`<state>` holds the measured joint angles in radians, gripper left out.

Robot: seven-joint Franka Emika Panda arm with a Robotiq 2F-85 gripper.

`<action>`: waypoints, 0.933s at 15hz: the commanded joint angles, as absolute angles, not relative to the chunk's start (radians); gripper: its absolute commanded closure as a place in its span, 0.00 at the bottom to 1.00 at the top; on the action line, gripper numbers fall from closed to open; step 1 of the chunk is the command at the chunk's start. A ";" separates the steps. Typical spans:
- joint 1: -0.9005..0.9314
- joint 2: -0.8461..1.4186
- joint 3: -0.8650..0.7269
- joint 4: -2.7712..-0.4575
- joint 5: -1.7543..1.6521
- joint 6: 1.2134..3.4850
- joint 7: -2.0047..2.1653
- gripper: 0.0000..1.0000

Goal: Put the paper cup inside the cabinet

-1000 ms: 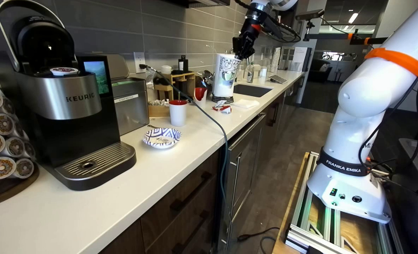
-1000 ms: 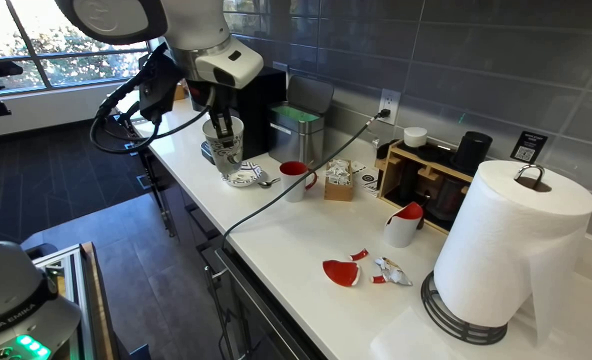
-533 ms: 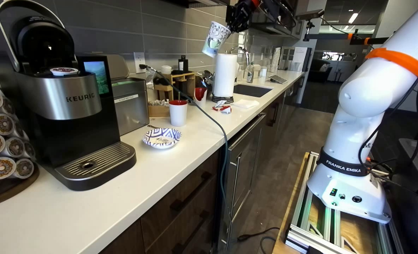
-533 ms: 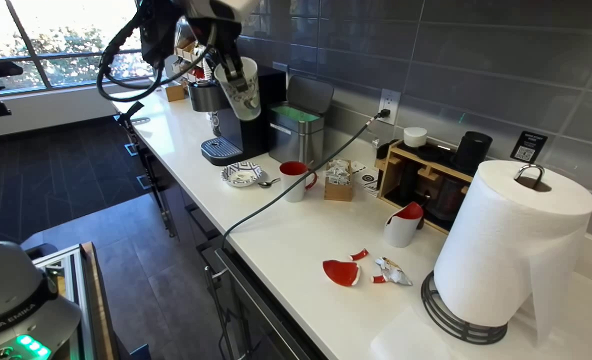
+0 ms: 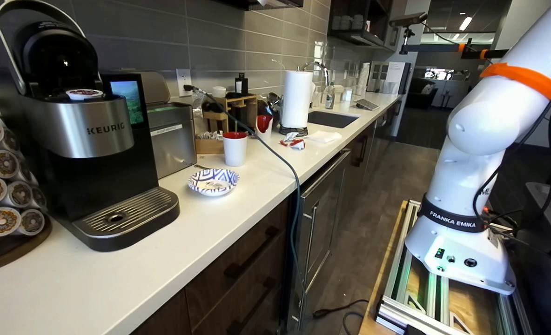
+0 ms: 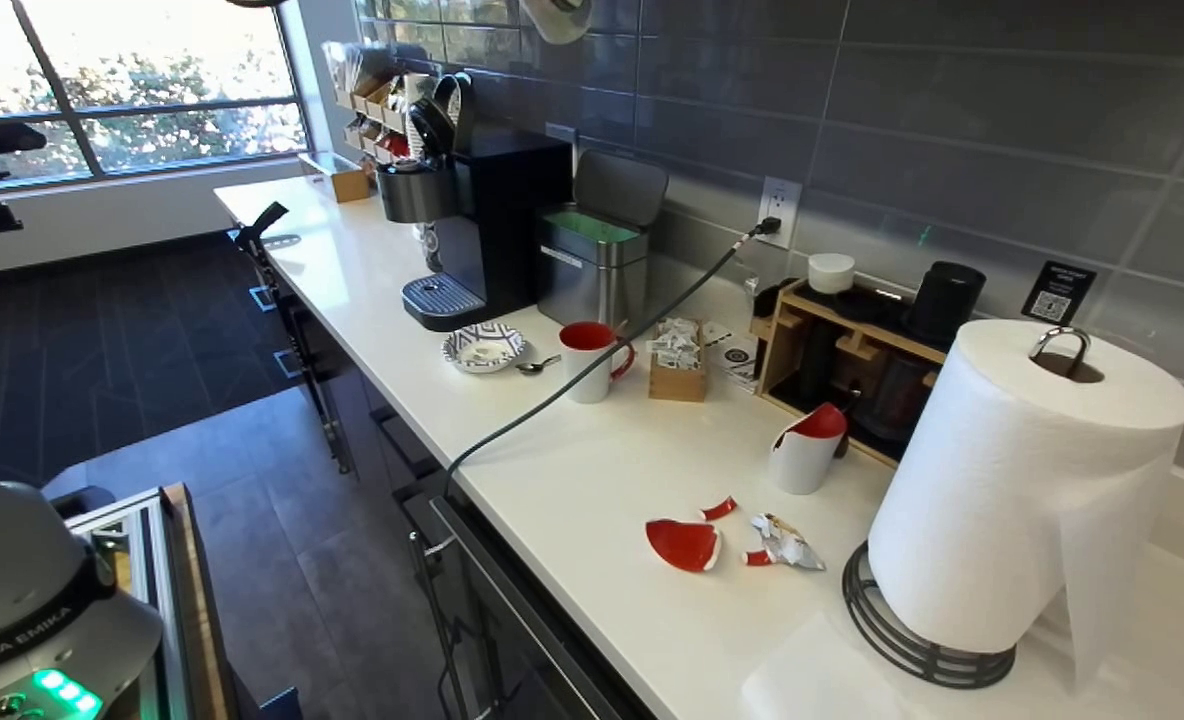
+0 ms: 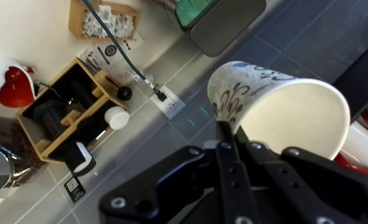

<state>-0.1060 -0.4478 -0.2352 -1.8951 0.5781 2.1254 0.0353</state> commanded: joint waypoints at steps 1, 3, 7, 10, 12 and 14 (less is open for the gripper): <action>-0.087 -0.374 -0.268 -1.761 0.649 2.151 0.061 0.99; -0.082 -0.349 -0.281 -1.707 0.691 2.143 0.052 0.99; -0.076 -0.299 -0.307 -1.613 0.811 2.129 0.045 0.99; -0.095 -0.274 -0.294 -1.581 0.883 2.177 0.067 0.99; -0.105 -0.267 -0.260 -1.577 0.875 2.259 0.077 0.99; -0.103 -0.261 -0.232 -1.576 0.860 2.349 0.087 0.99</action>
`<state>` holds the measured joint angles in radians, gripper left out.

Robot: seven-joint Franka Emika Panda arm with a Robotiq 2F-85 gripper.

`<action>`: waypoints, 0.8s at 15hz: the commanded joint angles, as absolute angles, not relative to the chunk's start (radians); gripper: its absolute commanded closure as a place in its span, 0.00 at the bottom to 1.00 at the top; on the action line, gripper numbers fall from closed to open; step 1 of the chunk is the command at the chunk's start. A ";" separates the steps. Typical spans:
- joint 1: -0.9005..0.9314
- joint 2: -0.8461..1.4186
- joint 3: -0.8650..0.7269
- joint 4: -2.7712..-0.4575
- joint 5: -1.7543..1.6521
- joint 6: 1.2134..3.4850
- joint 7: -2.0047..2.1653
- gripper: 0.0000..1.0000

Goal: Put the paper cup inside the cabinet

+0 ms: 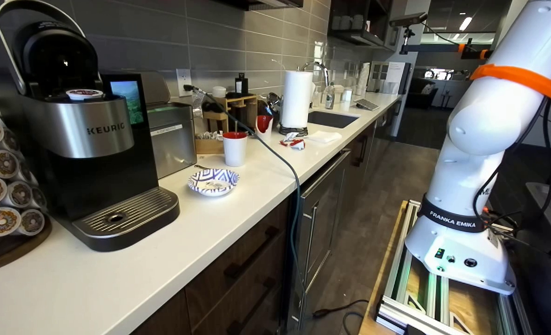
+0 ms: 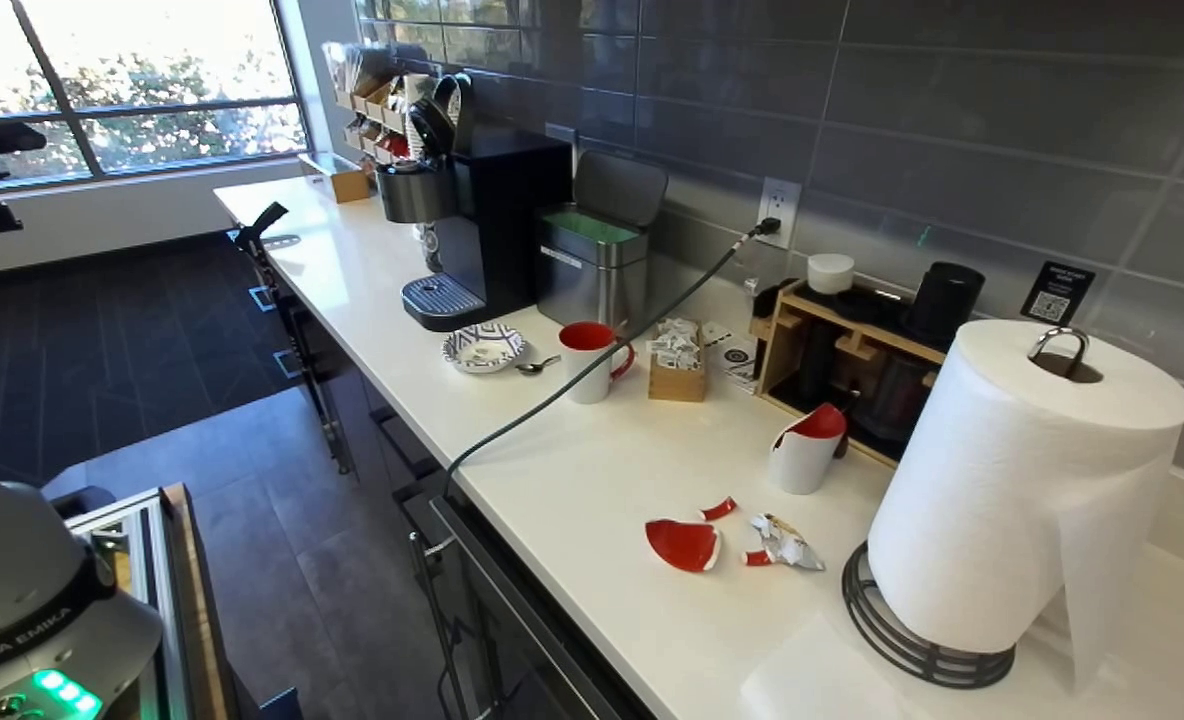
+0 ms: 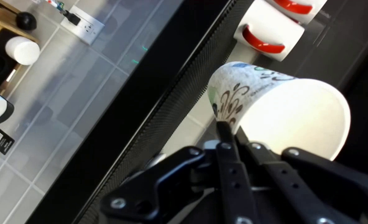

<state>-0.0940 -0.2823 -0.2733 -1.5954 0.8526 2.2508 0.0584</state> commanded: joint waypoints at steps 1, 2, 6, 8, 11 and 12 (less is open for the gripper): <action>-0.101 -0.260 -0.214 -1.578 0.849 2.400 0.092 0.99; -0.098 -0.257 -0.196 -1.580 0.842 2.449 0.095 0.99; -0.070 -0.235 -0.125 -1.573 0.780 2.646 0.001 0.99; -0.048 -0.227 -0.107 -1.575 0.741 2.718 -0.074 0.99; -0.039 -0.213 -0.078 -1.592 0.697 2.817 -0.196 0.99; -0.037 -0.206 -0.071 -1.599 0.682 2.850 -0.235 0.99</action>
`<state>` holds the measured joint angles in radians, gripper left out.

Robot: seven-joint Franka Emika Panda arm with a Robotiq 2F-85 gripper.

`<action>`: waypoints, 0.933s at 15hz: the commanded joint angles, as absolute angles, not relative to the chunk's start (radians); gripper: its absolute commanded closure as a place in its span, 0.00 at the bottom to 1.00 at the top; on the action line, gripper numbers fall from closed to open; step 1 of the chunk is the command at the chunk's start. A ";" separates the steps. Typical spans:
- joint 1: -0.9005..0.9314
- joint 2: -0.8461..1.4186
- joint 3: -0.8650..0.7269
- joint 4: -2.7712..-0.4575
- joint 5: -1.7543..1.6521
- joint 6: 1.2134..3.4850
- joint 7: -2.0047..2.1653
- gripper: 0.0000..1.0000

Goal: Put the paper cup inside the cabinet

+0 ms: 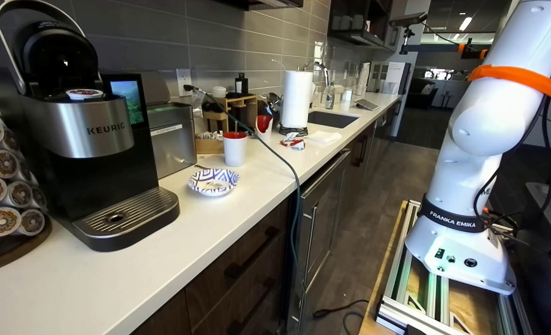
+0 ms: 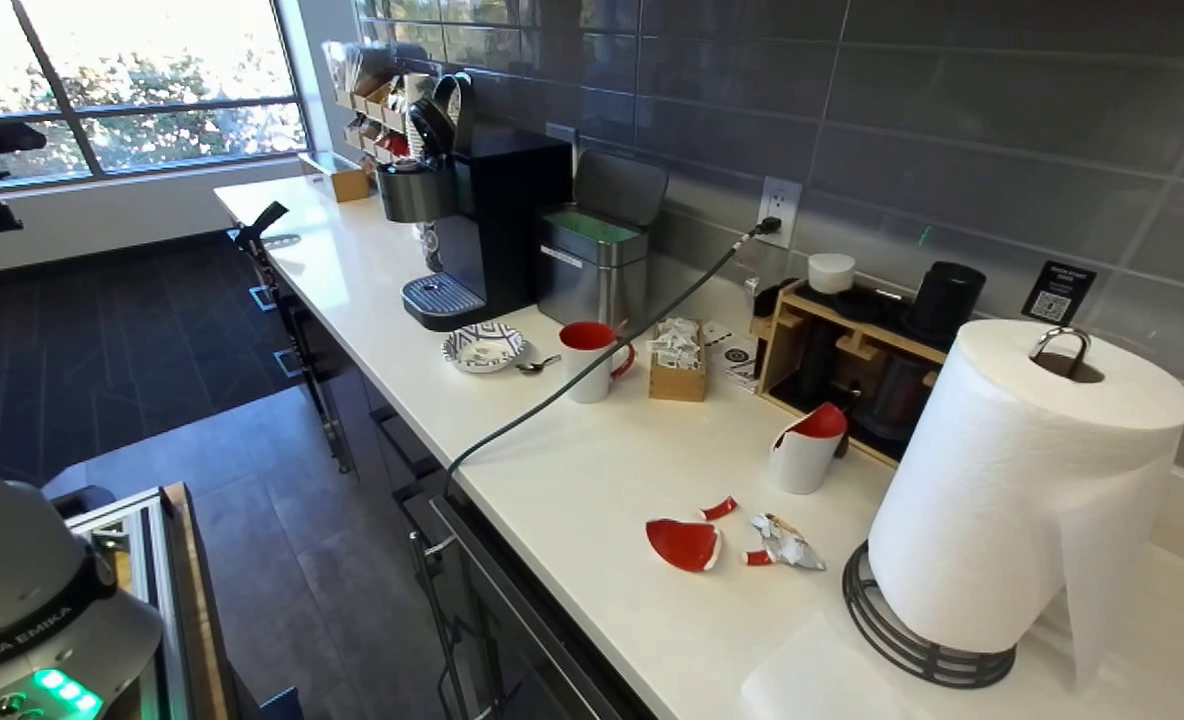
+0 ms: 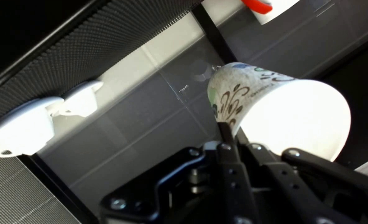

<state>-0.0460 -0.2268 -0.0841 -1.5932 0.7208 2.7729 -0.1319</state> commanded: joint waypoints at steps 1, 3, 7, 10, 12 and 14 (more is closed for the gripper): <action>-0.035 -0.200 -0.066 -1.605 0.669 2.879 -0.278 0.99; -0.034 -0.181 -0.058 -1.615 0.642 2.940 -0.358 0.99; -0.042 -0.146 -0.040 -1.641 0.559 3.021 -0.494 0.99; -0.053 -0.130 -0.035 -1.663 0.468 3.034 -0.550 0.99; -0.062 -0.126 -0.033 -1.675 0.410 3.040 -0.546 0.99; -0.082 -0.124 -0.026 -1.691 0.347 3.064 -0.493 0.99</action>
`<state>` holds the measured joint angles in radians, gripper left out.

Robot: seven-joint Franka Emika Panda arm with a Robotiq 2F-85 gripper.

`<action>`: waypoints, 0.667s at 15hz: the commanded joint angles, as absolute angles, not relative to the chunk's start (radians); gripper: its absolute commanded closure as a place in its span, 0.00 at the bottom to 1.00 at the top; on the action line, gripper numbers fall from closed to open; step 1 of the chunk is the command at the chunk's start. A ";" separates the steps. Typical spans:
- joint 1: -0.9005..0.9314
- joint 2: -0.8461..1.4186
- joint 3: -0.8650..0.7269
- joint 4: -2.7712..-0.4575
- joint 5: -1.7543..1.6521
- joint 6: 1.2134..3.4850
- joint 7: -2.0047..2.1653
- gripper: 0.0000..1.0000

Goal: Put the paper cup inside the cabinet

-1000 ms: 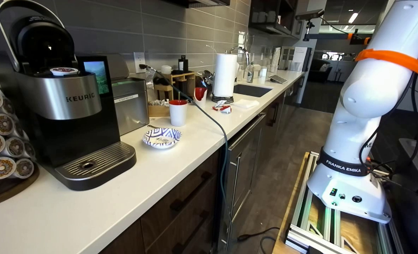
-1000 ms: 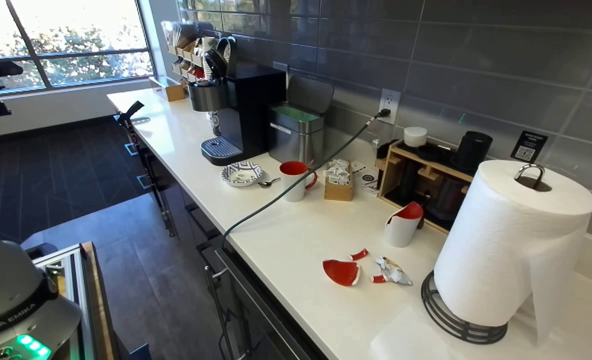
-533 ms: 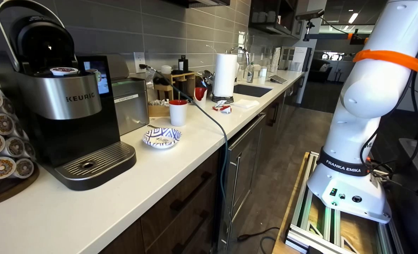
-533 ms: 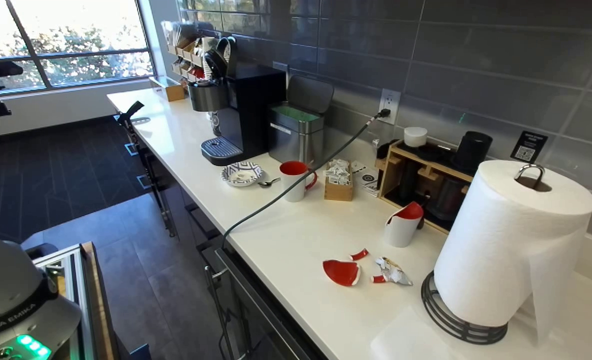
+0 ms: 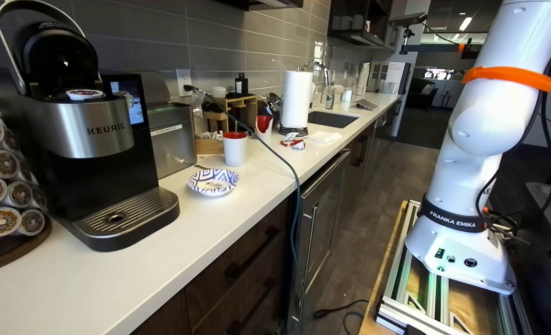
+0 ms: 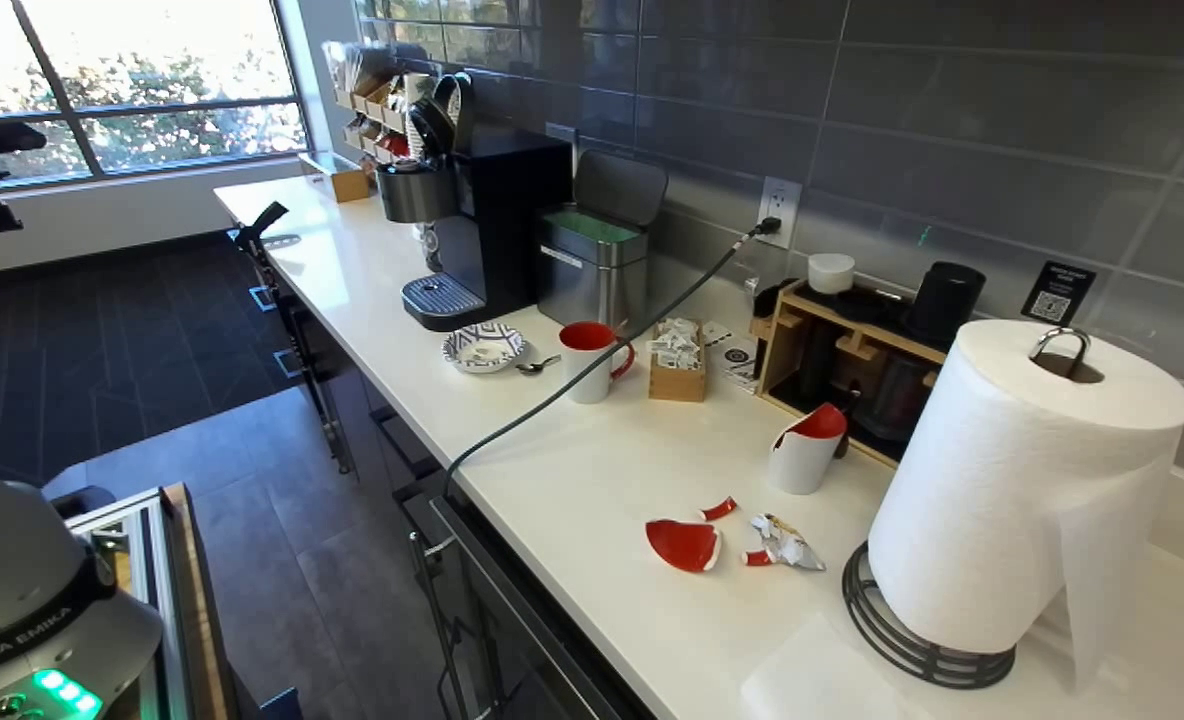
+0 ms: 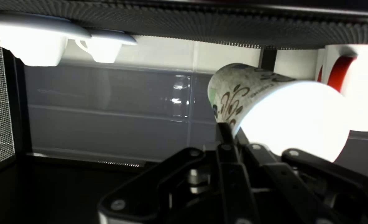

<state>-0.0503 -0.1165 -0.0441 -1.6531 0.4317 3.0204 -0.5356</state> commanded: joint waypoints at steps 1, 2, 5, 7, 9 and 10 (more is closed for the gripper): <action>-0.092 -0.124 -0.023 -1.697 0.318 3.071 -0.472 0.99; -0.097 -0.125 -0.022 -1.703 0.300 3.077 -0.464 0.99; -0.102 -0.137 -0.012 -1.724 0.262 3.074 -0.446 0.99; -0.084 -0.157 -0.016 -1.732 0.313 2.992 -0.438 0.99; -0.085 -0.120 -0.019 -1.694 0.302 3.027 -0.456 0.96; -0.085 -0.123 -0.017 -1.698 0.302 3.021 -0.451 0.96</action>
